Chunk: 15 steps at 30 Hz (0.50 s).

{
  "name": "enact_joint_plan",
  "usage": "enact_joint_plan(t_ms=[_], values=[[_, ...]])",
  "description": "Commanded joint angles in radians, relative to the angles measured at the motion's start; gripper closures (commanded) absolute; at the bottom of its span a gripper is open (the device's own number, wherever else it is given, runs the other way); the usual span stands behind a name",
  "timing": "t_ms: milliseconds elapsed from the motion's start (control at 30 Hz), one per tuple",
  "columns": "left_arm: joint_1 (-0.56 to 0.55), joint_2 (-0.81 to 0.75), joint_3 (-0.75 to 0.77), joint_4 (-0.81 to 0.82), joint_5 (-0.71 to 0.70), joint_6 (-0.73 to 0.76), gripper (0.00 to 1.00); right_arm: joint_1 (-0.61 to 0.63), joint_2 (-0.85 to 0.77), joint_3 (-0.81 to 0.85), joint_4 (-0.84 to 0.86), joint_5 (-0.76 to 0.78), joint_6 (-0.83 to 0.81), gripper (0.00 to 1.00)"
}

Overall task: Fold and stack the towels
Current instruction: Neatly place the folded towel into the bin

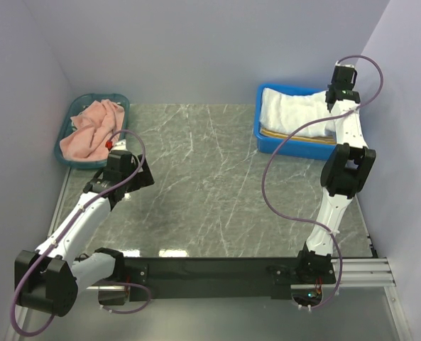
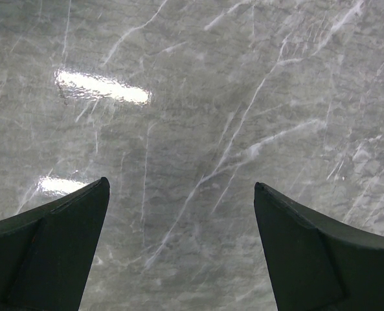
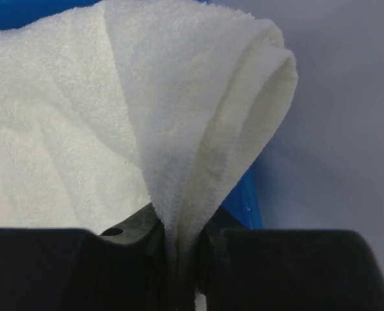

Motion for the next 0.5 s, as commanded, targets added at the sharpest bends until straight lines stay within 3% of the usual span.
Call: enact_joint_plan(t_ms=[0, 67, 200, 333, 400, 467], values=[[0.004, -0.003, 0.008, 0.032, 0.010, 0.016, 0.01, -0.007, -0.005, 0.015, 0.108, 0.098, -0.002, 0.74], [0.004, -0.005, 0.008, 0.032, 0.010, 0.015, 0.01, -0.005, 0.012, 0.026, 0.129, 0.134, 0.018, 0.61], [0.004, -0.009, 0.006, 0.032, 0.010, 0.015, 0.01, 0.003, 0.007, 0.049, 0.165, 0.252, 0.063, 0.45], [0.004, -0.014, 0.009, 0.030, 0.013, 0.013, 0.01, 0.004, -0.049, 0.036, 0.182, 0.264, 0.126, 0.43], [0.004, -0.020, 0.009, 0.032, 0.013, 0.012, 0.01, 0.006, -0.077, 0.003, 0.191, 0.195, 0.150, 0.44], [0.004, -0.028, 0.006, 0.033, 0.016, 0.012, 0.01, 0.006, -0.112, -0.031, 0.203, 0.032, 0.173, 0.46]])
